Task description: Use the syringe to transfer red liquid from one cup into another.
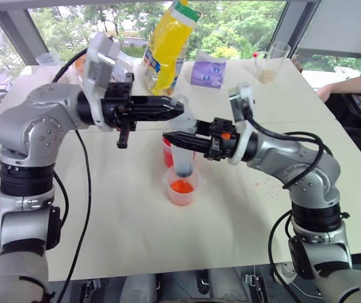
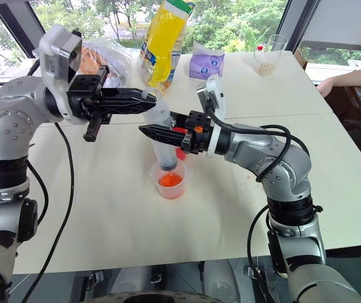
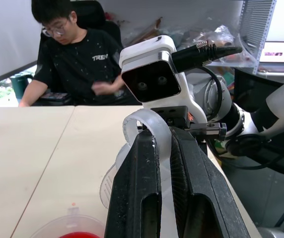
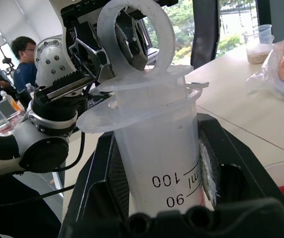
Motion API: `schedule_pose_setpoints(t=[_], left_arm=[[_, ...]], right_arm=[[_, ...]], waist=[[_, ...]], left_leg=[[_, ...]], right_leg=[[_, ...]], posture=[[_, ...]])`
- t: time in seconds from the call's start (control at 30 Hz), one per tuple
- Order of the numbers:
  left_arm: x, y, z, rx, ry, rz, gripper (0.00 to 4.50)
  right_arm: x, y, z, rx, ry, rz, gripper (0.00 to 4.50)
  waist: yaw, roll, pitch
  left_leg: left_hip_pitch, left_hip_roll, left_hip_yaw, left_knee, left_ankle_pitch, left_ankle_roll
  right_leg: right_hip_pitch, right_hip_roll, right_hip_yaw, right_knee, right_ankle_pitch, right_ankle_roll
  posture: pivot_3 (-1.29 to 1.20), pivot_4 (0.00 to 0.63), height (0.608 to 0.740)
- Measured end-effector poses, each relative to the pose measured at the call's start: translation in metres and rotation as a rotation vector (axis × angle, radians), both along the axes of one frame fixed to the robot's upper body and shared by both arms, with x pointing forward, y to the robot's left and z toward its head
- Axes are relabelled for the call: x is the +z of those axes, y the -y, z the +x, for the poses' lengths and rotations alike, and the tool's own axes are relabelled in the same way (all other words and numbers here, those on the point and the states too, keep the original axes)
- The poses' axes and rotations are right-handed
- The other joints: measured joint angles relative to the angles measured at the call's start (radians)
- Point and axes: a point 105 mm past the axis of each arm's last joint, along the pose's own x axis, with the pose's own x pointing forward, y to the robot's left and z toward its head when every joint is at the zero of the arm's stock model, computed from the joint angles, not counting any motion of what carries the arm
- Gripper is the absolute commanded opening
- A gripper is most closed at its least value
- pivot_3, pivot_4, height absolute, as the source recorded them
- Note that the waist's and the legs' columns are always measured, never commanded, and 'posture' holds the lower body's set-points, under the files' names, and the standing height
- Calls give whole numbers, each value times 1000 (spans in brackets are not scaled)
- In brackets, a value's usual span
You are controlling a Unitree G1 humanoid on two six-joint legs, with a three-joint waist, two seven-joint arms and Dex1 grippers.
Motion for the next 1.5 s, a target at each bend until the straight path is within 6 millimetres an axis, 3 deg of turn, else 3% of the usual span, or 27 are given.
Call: schedule_pose_setpoints(t=[0.07,0.17,0.3,0.43,0.7,0.87,1.0,1.1,1.17,1.27,1.4,1.5], left_arm=[[0,0,1,9,0,7,1130],[-1,3,3,16,-4,26,2732],[-10,5,8,38,-44,46,4480],[-8,-4,13,93,-39,45,4480],[6,-46,17,274,-19,11,4480],[-9,-55,9,295,-68,15,4480],[-19,-57,2,301,-90,26,4480],[-32,-55,-5,304,-101,44,4480],[-38,-52,-8,302,-112,43,4480],[-44,-49,-11,306,-114,43,4480],[-45,-45,-14,306,-113,35,4480],[-47,-45,-15,317,-116,36,4480]], right_arm=[[0,1,0,-5,-4,5,1482],[-3,1,-1,3,-23,23,1482],[0,0,-6,26,-17,54,1482],[-2,2,-6,18,-23,66,1482],[2,3,-7,19,-10,71,1482],[40,4,-2,20,37,103,1482],[58,17,20,-76,-8,84,1482],[63,53,65,-287,-197,36,1482],[55,82,87,-429,-349,-10,1482],[8,116,101,-600,-581,-188,1482],[-52,125,94,-637,-804,-382,1482],[-71,131,97,-704,-853,-447,1482]], waist=[[0,0,0],[0,0,0],[0,0,0],[-1,0,0],[-2,0,0],[-1,0,0],[0,0,0],[2,0,0],[3,-1,0],[0,-1,0],[-8,0,0],[-6,0,0]], left_leg=[[0,0,0,0,0,0],[0,0,0,0,0,0],[0,0,0,0,0,0],[0,0,0,0,0,0],[0,0,0,0,0,0],[0,1,0,0,0,0],[0,1,0,0,0,0],[0,1,1,0,0,0],[0,1,0,0,0,0],[-1,0,1,-1,-1,1],[-1,0,2,-1,-1,1],[-1,0,2,-1,-1,1]], right_leg=[[0,0,0,0,0,0],[0,0,0,0,0,0],[0,0,0,0,0,0],[0,0,0,0,0,0],[0,0,0,0,0,0],[0,-1,0,0,0,0],[0,-1,0,0,0,0],[0,-2,1,0,0,0],[0,-2,0,-1,0,-1],[0,-1,0,-2,0,-1],[-2,0,2,-1,0,0],[-2,0,2,0,0,0]], posture=[[0,150,740],[0,150,740],[0,150,740],[0,150,740],[0,150,740],[0,150,740],[0,150,740],[0,150,740],[0,150,740],[0,150,740],[0,150,740],[0,150,740]])
